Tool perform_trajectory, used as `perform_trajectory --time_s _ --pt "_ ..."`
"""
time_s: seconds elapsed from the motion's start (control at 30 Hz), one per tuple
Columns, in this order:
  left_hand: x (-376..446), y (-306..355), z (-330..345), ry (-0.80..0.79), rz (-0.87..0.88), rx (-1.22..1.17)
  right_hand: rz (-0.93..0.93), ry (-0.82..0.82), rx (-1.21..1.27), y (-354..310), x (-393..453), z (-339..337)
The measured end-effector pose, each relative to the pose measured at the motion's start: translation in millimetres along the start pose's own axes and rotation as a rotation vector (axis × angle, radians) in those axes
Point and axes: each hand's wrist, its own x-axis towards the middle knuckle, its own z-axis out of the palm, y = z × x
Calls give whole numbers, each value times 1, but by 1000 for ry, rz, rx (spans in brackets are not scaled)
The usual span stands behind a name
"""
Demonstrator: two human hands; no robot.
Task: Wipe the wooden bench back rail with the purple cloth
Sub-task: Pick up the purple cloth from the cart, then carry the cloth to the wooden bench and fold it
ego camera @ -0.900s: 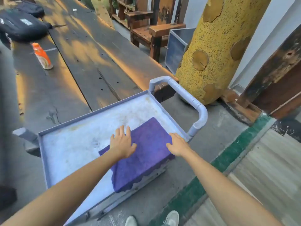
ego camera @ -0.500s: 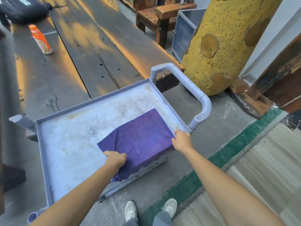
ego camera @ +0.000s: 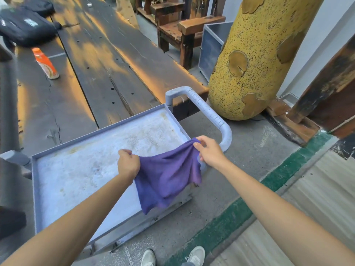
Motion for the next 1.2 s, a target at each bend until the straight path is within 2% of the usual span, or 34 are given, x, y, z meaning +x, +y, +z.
perform_trajectory --time_s 0.13,0.27,0.43,0.7,0.8,1.0,1.1,1.2 --pt "8 68 12 -1 266 -47 -47 131 143 -27 8 -54" --pt "7 169 38 -55 559 -108 -28 324 307 -50 17 -149" --pt "6 281 73 -30 773 -156 -41 487 600 -61 25 -263" --pt "-5 410 137 -76 865 -166 -170 572 512 -56 47 -398" --pt "-5 449 170 -149 788 -273 -174 582 503 -54 66 -435" --pt "29 519 248 -431 572 -445 -228 543 423 -45 126 -494" --pt "54 553 284 -604 556 -339 -257 505 321 -46 164 -520" --pt "84 586 308 -643 696 -61 -277 454 205 -56 207 -549"
